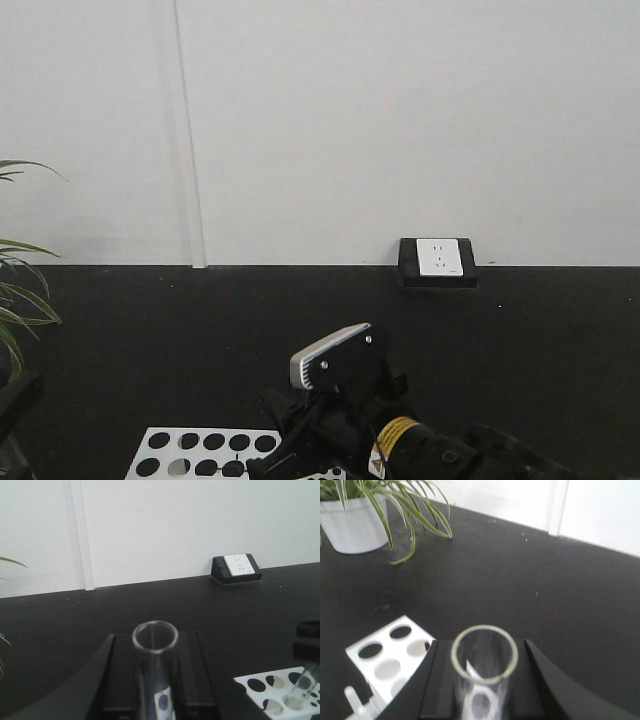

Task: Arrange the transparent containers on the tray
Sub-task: 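Grasp the other clear test tube with the right gripper and lift, then raise both held tubes clear of the rack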

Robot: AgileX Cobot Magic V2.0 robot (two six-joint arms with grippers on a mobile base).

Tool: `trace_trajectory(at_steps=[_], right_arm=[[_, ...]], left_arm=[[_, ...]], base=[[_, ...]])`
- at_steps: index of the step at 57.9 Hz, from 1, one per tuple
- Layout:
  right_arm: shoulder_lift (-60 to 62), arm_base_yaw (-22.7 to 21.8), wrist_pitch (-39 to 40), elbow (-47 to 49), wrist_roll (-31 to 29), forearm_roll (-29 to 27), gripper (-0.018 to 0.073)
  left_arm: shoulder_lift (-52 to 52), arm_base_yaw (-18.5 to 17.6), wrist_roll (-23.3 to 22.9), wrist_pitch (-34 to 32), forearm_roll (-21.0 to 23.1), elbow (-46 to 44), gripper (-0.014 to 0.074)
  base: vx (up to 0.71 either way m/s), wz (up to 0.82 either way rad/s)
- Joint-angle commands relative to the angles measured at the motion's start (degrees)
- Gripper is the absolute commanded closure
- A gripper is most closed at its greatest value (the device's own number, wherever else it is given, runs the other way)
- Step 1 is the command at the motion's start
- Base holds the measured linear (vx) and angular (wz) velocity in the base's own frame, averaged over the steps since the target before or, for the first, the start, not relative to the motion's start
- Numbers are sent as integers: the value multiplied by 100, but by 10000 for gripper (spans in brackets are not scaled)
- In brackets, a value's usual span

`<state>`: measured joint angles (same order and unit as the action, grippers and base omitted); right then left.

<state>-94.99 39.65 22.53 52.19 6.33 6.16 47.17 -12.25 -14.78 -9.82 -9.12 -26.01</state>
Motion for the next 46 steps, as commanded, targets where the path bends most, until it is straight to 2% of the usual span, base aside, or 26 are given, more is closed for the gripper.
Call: trace_trajectory(at_steps=[1, 8, 20, 29, 37, 40, 46], right_arm=[[533, -77, 165, 414, -72, -8, 572], [796, -136, -222, 753, -29, -13, 572], [1260, -137, -1391, 1345, -29, -13, 572], [1743, -137, -1543, 1378, -29, -18, 572], [2227, -137, -2216, 1350, -29, -61, 572], [2419, -137, -2562, 1350, -35, -61, 572], [2735, -137, -2978, 1330, -35, -55, 572]], left_arm=[[-62, -26, -45, -460, 67, -164, 489], [-62, -26, -45, -473, 67, -164, 489], [-62, -26, -45, -564, 67, -164, 489], [-75, -26, -52, -780, 67, -170, 487], [-188, -26, -213, -747, 67, -184, 486], [-326, -26, -351, -573, 67, -280, 486], [-606, -26, -291, 103, 9, -683, 486]], base=[[0, 0], [0, 0], [0, 0], [0, 0], [0, 0], [0, 0], [0, 0]])
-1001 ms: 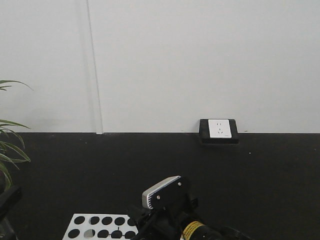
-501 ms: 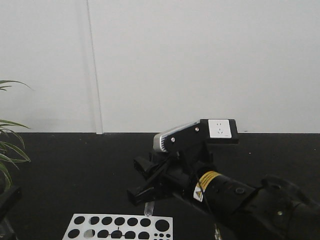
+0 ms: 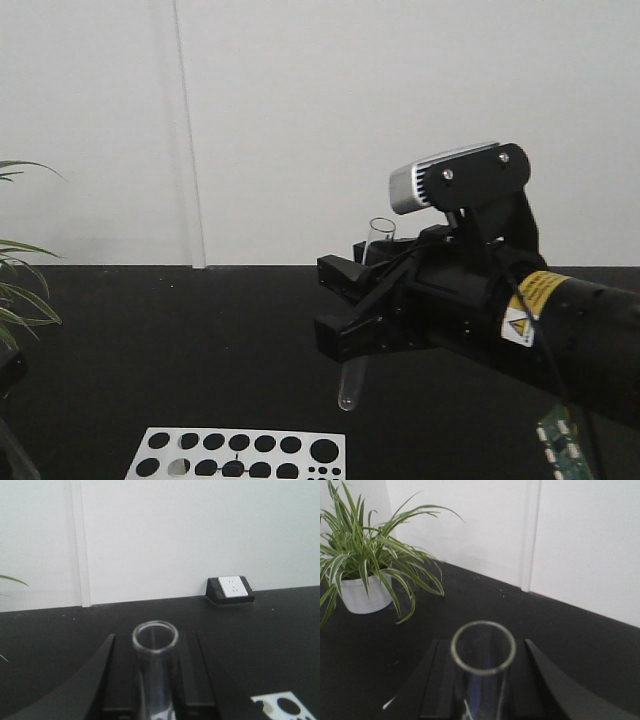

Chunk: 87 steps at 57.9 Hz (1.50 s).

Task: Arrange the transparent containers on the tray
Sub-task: 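Raise both held tubes clear of the rack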

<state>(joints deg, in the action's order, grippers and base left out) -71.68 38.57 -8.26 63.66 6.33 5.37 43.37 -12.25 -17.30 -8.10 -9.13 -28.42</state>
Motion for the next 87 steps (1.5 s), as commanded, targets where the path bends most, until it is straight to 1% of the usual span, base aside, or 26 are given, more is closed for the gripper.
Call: trace_trajectory(at_steps=[1, 4, 9, 17, 23, 30, 40, 87], right_arm=[[478, -29, 83, 163, -35, 23, 572], [716, -29, 133, -4, -35, 23, 572], [1164, -29, 299, -447, -29, -62, 572], [1980, -29, 311, -1152, -29, -72, 572], [2456, -29, 35, -1308, -29, -72, 572], [2728, -29, -385, -1308, -29, -29, 572], [2772, -29, -375, -1308, -35, -14, 572], [2772, -29, -376, -1308, -35, -19, 572]], left_arm=[[-278, -26, -3, 82, -12, -536, 486], [-387, -26, 104, 434, -126, -752, 486], [-539, -26, 110, 946, -286, -1081, 486], [-673, -26, 105, 1462, -282, -1302, 486], [-830, -26, 105, 1750, -275, -1302, 486], [-1037, -26, 105, 2022, -275, -1302, 486], [-1232, -26, 105, 2045, -281, -1302, 486], [-1219, -26, 105, 2060, -281, -1302, 486]], base=[[0, 0], [0, 0], [0, 0], [0, 0], [0, 0], [0, 0], [0, 0], [0, 0]])
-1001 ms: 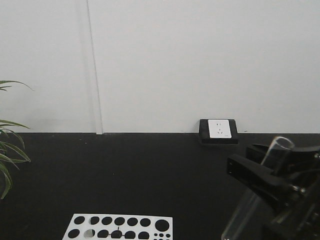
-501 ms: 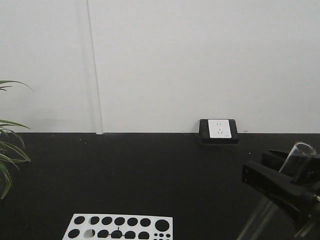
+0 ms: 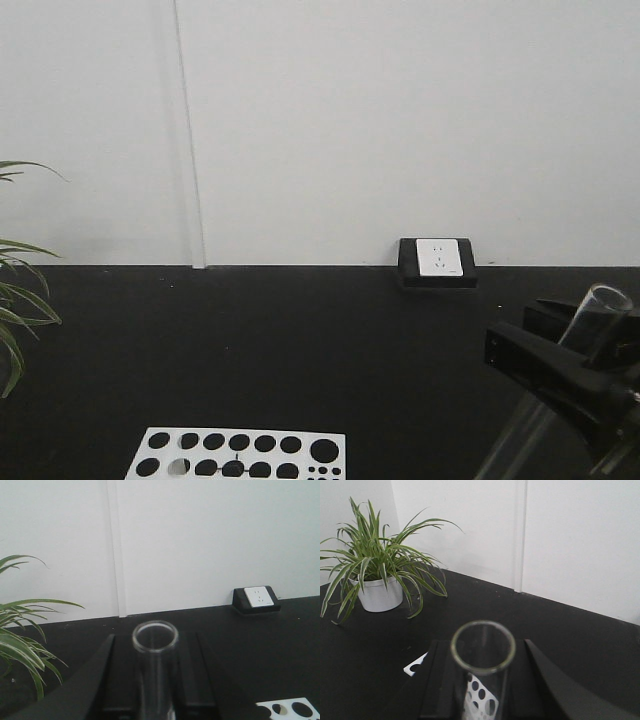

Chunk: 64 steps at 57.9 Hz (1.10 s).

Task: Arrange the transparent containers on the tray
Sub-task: 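Raise both held tubes clear of the rack, then drive the base away from the rack while holding both tubes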

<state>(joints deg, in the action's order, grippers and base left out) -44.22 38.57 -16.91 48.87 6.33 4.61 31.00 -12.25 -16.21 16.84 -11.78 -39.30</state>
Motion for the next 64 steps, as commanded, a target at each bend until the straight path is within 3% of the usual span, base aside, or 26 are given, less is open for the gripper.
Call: trace_trajectory(at_steps=[1, 33, 64], right_arm=[[25, -29, 489, 171, -35, 56, 572], [25, -29, 489, 171, -35, 56, 572], [25, -29, 489, 171, -35, 56, 572]], left_arm=[[17, -26, -4, -434, -16, -214, 486], [17, -26, -4, -434, -16, -214, 486], [17, -26, -4, -434, -16, -214, 486]], base=[[0, 0], [-4, 1], [-21, -2]])
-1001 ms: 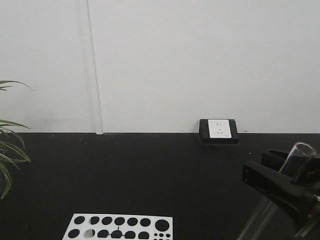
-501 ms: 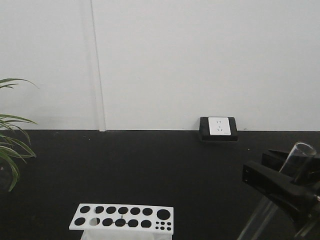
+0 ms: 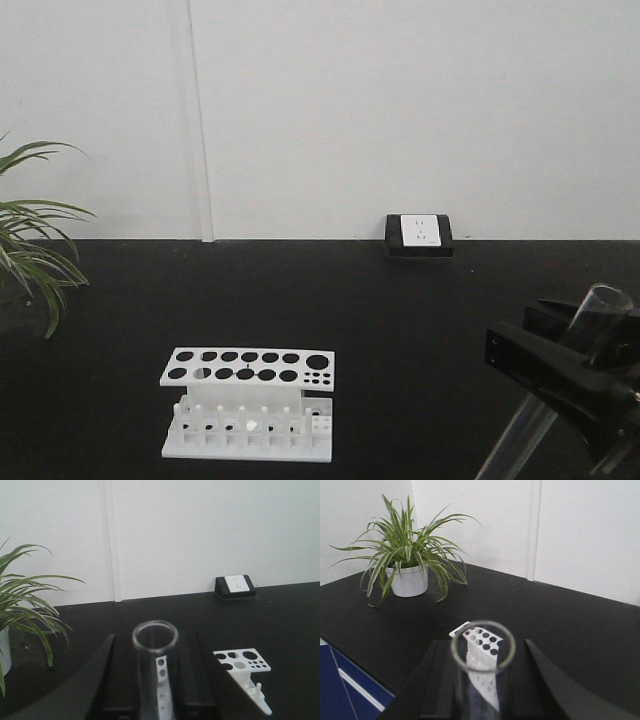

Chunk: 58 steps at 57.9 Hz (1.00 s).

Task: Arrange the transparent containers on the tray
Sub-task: 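Drive the base away from the rack while holding both tubes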

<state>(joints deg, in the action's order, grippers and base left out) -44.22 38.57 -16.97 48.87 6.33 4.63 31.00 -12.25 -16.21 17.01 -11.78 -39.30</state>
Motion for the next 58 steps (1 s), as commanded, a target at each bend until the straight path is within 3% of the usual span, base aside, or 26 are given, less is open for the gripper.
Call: trace_trajectory(at_steps=[1, 58], right_arm=[[25, -29, 495, 171, -35, 55, 572], [25, -29, 424, 171, -35, 55, 571]], left_arm=[[17, -26, -4, -452, -16, -214, 486], [17, -26, -4, -452, -16, -214, 486]], base=[[-25, -3], [-31, 4]])
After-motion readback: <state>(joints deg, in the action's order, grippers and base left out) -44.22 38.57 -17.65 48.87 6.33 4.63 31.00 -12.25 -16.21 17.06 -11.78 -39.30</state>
